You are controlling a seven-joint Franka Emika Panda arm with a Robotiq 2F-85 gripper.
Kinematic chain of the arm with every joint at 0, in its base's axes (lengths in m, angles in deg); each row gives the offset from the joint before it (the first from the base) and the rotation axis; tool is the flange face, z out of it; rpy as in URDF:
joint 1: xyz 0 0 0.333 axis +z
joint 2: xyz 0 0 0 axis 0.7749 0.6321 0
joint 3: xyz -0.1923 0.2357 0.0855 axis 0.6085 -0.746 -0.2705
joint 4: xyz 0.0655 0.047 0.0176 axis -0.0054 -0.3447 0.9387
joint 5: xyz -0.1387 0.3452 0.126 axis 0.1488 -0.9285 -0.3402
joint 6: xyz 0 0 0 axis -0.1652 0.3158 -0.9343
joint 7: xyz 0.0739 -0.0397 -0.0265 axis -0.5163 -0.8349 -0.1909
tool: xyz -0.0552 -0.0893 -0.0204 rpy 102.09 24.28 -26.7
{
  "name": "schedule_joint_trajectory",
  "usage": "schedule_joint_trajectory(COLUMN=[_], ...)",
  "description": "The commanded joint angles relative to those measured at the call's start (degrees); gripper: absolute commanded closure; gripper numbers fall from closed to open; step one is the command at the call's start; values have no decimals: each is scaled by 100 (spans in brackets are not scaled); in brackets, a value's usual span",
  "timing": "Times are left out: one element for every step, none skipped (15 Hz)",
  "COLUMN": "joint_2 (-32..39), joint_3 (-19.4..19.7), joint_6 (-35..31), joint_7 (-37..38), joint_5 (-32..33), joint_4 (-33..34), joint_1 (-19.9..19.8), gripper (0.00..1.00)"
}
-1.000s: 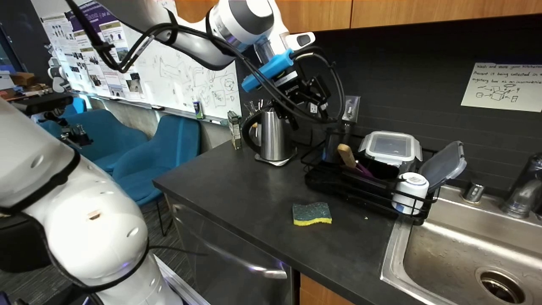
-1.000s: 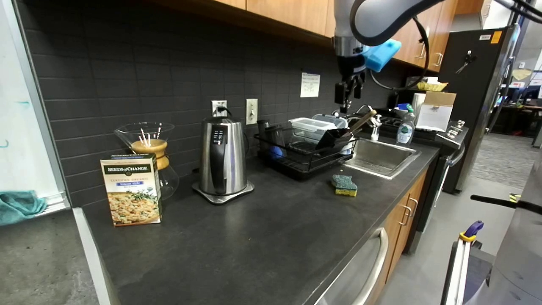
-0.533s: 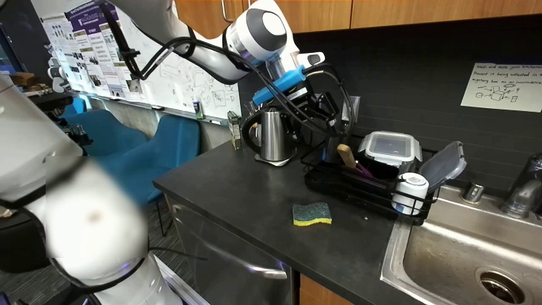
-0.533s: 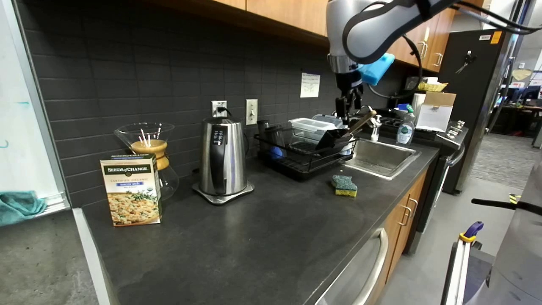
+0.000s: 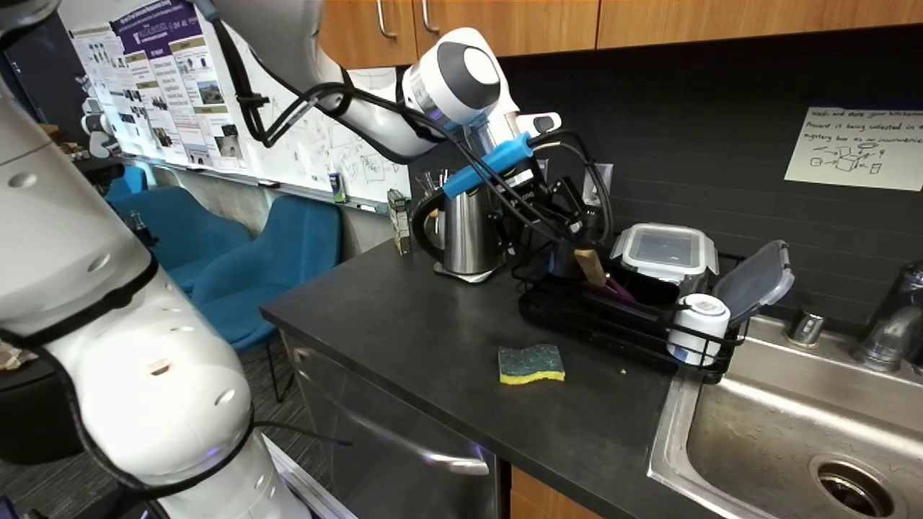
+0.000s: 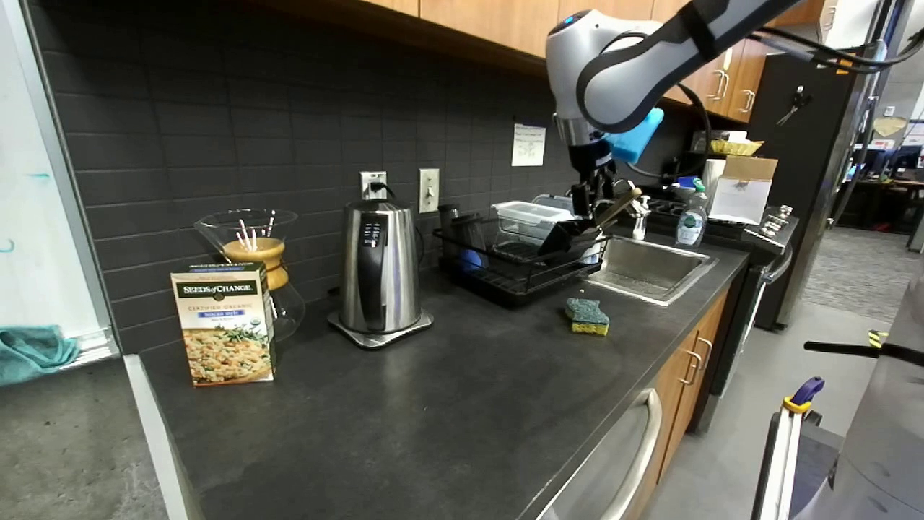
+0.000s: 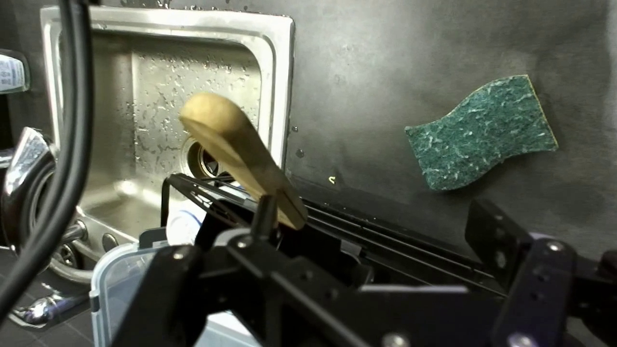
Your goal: Remove one fork from the dish rack and put it on the counter.
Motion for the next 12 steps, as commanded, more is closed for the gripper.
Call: schedule_joint_trajectory(joint_2=[301,348,402,425,468,511,564,611,647,695,735,776], joint_3=[-2,-6,-17,-20,-31,-42,-42,-36,-39,-36,-36,-34], joint_6=[-143,-173,-205,-227,-271,-312,-378,-435,-459,-507,-537,-578], joint_7=[160,182,217,245,310,400,479,548,604,662,695,726], joint_5=[222,244,294,336,398,483,571,632,671,714,731,746], joint_4=[163,173,188,184,196,221,251,281,310,341,374,399], joint_1=[0,9,21,28,33,38,40,46,58,61,68,75], gripper=[0,0,0,0,0,0,0,0,0,0,0,0])
